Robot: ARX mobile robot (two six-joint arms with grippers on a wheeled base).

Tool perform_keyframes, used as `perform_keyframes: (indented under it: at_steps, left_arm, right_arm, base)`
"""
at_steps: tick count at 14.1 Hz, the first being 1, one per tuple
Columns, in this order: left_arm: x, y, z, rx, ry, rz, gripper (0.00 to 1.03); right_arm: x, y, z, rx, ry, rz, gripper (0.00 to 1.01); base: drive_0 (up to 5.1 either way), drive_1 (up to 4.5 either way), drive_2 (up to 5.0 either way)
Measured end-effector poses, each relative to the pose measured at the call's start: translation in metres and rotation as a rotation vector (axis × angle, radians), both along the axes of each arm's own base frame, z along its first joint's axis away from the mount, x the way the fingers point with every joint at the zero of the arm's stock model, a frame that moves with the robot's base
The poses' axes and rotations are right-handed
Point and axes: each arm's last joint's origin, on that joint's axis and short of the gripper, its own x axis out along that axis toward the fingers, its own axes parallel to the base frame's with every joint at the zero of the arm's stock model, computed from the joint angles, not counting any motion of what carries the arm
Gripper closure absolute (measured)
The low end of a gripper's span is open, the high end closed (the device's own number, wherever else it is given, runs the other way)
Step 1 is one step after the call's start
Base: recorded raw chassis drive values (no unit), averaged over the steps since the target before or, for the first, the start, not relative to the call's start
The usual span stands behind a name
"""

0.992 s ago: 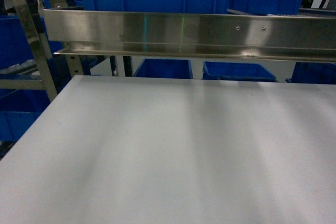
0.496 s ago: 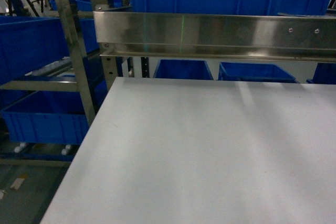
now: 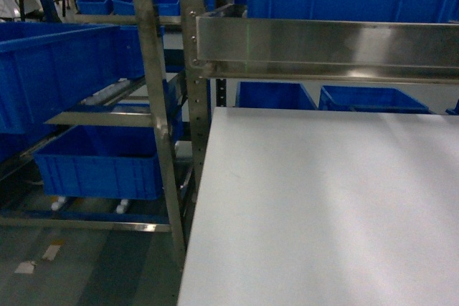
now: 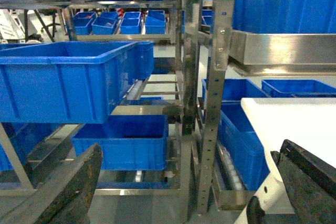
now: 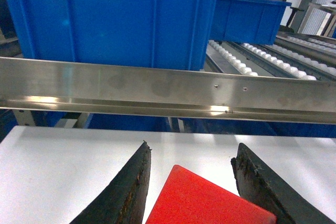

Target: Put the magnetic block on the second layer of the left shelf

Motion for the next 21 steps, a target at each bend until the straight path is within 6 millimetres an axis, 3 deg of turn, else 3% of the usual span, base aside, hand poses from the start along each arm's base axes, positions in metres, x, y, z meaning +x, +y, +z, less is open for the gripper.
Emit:
perform_keyframes:
  at_steps: [21]
  left_arm:
    - [0.0000,0.0000,-0.0001,0.000,0.001,-0.001,0.05]
  right_arm:
    - [0.0000,0.0000,-0.0001,0.000,0.000,0.000,0.58]
  base:
    - [-5.0,2.41,2.4]
